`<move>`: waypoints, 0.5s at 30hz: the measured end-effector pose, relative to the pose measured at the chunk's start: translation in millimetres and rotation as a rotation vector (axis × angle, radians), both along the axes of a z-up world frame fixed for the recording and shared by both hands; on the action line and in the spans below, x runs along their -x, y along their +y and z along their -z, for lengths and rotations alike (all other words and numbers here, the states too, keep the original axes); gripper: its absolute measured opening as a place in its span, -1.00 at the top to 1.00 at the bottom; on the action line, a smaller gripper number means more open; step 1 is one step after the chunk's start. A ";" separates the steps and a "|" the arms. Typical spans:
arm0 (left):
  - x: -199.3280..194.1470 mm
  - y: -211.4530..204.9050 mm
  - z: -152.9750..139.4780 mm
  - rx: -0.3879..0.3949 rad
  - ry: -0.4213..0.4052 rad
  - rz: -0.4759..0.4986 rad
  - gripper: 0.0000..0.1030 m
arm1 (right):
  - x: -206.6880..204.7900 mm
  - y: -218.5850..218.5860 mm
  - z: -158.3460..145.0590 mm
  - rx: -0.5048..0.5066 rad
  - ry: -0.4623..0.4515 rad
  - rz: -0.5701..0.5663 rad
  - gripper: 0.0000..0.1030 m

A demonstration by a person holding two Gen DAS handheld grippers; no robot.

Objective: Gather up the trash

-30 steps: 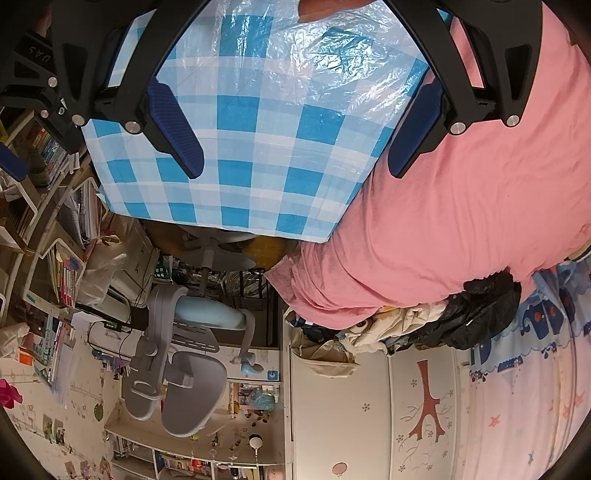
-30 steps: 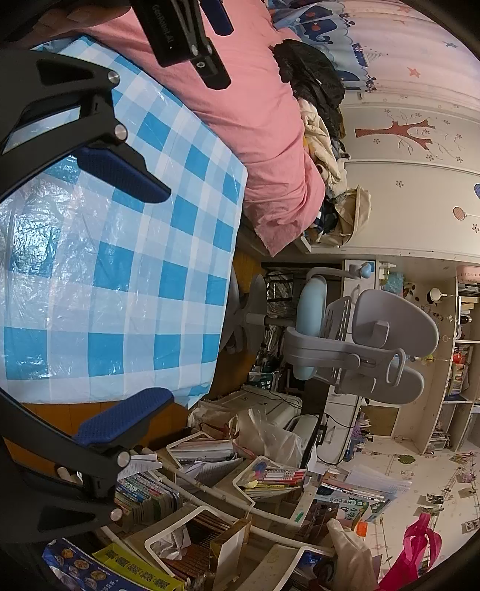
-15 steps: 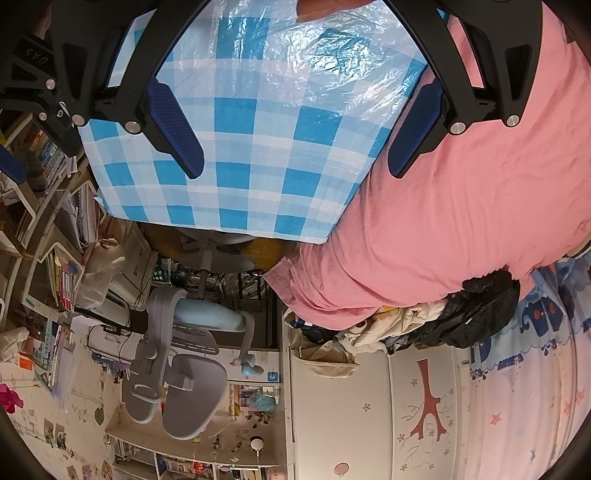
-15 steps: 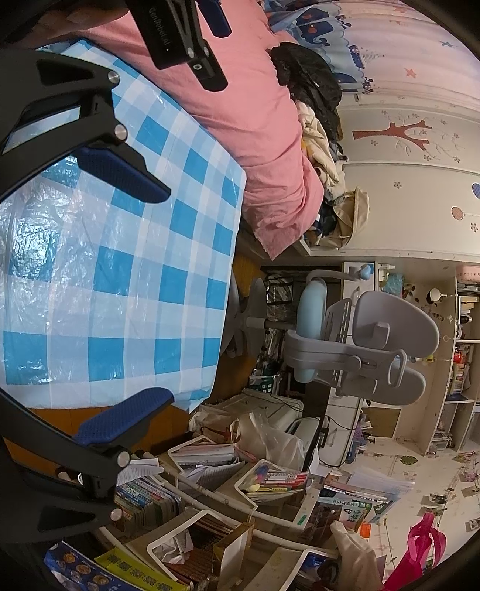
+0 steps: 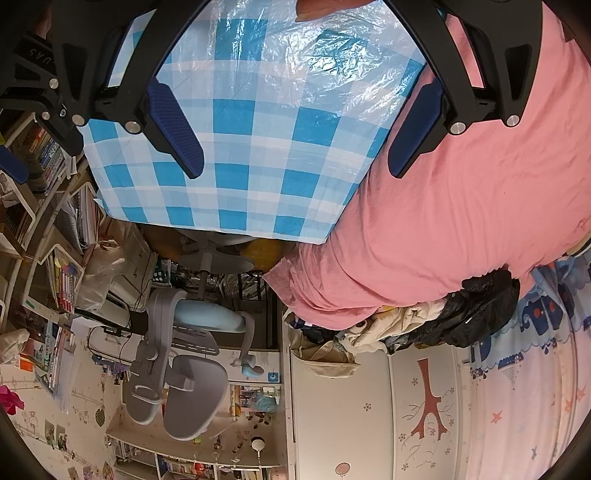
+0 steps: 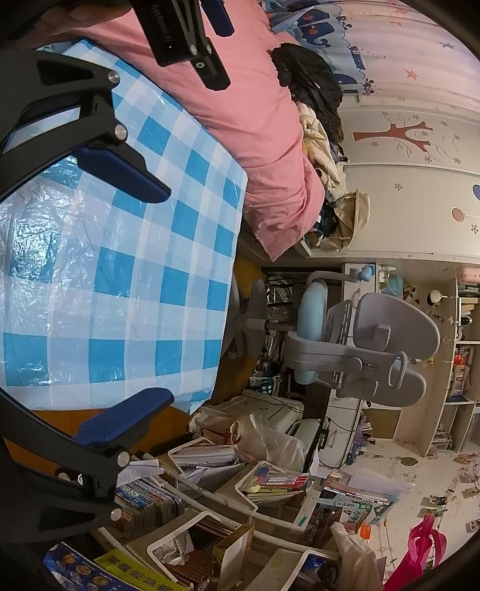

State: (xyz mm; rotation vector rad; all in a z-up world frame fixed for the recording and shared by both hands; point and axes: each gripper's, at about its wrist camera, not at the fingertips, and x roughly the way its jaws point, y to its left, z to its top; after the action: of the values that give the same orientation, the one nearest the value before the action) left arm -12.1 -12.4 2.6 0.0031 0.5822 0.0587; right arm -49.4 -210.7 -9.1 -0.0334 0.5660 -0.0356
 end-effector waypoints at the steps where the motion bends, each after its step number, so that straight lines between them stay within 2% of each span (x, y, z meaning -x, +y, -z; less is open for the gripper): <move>1: 0.0 -0.2 0.0 0.000 0.000 0.000 -0.87 | 0.1 0.0 0.4 -0.001 0.000 0.000 -0.86; 15: -0.4 -0.9 -0.4 -0.002 0.000 0.000 -0.87 | 0.2 -0.2 1.0 0.001 0.000 -0.002 -0.86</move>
State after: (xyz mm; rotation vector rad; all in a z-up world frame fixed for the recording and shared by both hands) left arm -11.8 -13.3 3.0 0.0048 0.5825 0.0588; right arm -49.6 -210.9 -10.1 -0.0344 0.5659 -0.0338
